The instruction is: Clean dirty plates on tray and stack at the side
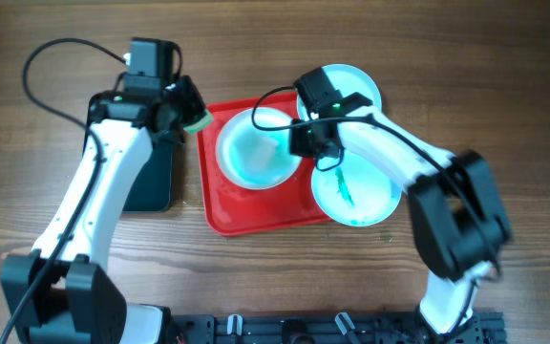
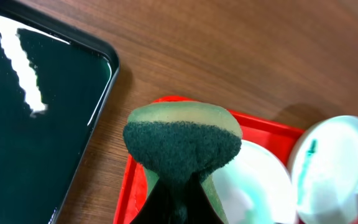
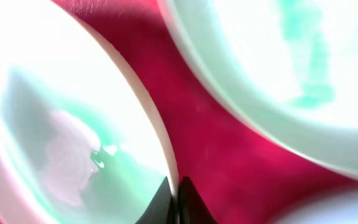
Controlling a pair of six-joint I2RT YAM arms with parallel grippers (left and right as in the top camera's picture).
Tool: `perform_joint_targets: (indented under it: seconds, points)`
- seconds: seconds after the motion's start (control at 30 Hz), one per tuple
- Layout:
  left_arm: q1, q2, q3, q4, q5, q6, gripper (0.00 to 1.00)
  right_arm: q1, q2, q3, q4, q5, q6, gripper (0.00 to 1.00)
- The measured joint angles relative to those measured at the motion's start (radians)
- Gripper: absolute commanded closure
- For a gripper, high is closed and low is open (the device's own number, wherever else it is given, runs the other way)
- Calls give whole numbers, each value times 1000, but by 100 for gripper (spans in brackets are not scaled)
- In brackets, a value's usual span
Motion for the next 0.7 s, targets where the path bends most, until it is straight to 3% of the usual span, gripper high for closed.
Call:
perform_joint_targets:
  seconds: [0.2,0.53,0.7]
  points:
    - [9,14,0,-12,51,0,96,86,-231,1,-100,462,-15,96]
    - [9,125,0,-13,72,0,96,375,-237,0,-200,1157,-25,96]
    - [9,146,0,-13,80,0,96,473,-237,0,-200,1373,-25,96]
